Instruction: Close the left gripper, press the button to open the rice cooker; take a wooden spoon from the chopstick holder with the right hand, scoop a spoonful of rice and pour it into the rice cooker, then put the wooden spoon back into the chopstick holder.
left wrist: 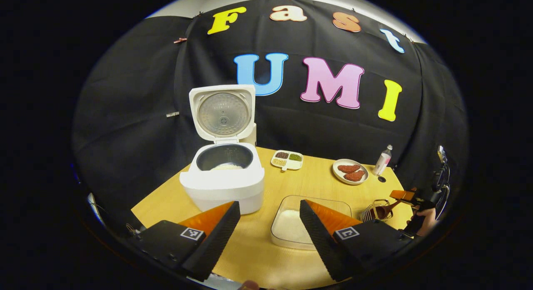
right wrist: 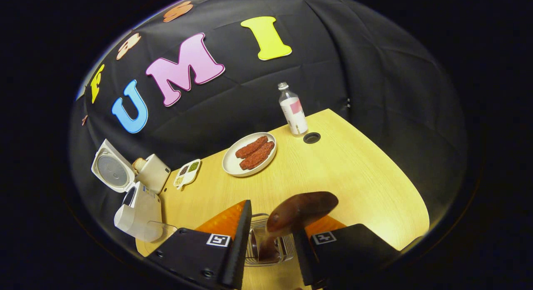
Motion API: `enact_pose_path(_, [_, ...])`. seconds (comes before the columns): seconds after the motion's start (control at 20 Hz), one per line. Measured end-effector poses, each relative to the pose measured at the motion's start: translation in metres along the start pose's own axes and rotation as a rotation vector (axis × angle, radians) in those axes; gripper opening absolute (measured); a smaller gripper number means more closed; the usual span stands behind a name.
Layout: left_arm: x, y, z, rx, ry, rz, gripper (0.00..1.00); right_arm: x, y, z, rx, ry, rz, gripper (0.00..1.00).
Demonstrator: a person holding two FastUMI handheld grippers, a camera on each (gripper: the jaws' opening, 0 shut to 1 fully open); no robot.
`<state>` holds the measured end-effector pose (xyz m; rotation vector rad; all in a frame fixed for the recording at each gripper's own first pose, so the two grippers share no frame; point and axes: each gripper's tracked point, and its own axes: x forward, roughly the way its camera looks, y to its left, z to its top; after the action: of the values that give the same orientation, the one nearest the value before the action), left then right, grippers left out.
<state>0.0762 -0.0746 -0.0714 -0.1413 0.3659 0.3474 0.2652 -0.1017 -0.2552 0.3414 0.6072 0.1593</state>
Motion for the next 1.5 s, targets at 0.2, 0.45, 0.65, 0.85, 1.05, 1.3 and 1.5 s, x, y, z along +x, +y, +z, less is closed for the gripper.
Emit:
enact_pose_path(0.2, [-0.005, -0.017, -0.017, 0.031, 0.017, -0.013, 0.99, 0.002, 0.000, 0.002, 0.052, 0.004, 0.002, 0.19])
enact_pose_path(0.45, [-0.005, -0.025, -0.028, 0.029, 0.024, -0.058, 0.99, -0.008, 0.009, -0.002, 0.032, 0.020, 0.007, 0.23])
enact_pose_path(0.65, [-0.004, -0.010, -0.018, 0.023, 0.002, -0.077, 0.99, -0.029, 0.026, 0.013, 0.016, -0.002, 0.010, 0.21])
enact_pose_path(0.85, [-0.011, 0.017, -0.013, -0.007, -0.008, -0.086, 0.99, -0.055, 0.052, 0.042, -0.039, -0.068, 0.011, 0.21])
enact_pose_path(1.05, [-0.014, 0.044, -0.013, -0.002, -0.032, -0.109, 0.98, -0.080, 0.088, 0.058, -0.035, -0.118, 0.024, 0.21])
enact_pose_path(1.3, [-0.027, 0.082, -0.021, -0.054, -0.038, -0.125, 0.96, -0.107, 0.148, 0.056, -0.083, -0.156, 0.070, 0.21])
enact_pose_path(1.5, [-0.036, 0.111, -0.031, -0.072, -0.036, -0.142, 0.96, -0.119, 0.198, 0.036, -0.117, -0.159, 0.111, 0.21])
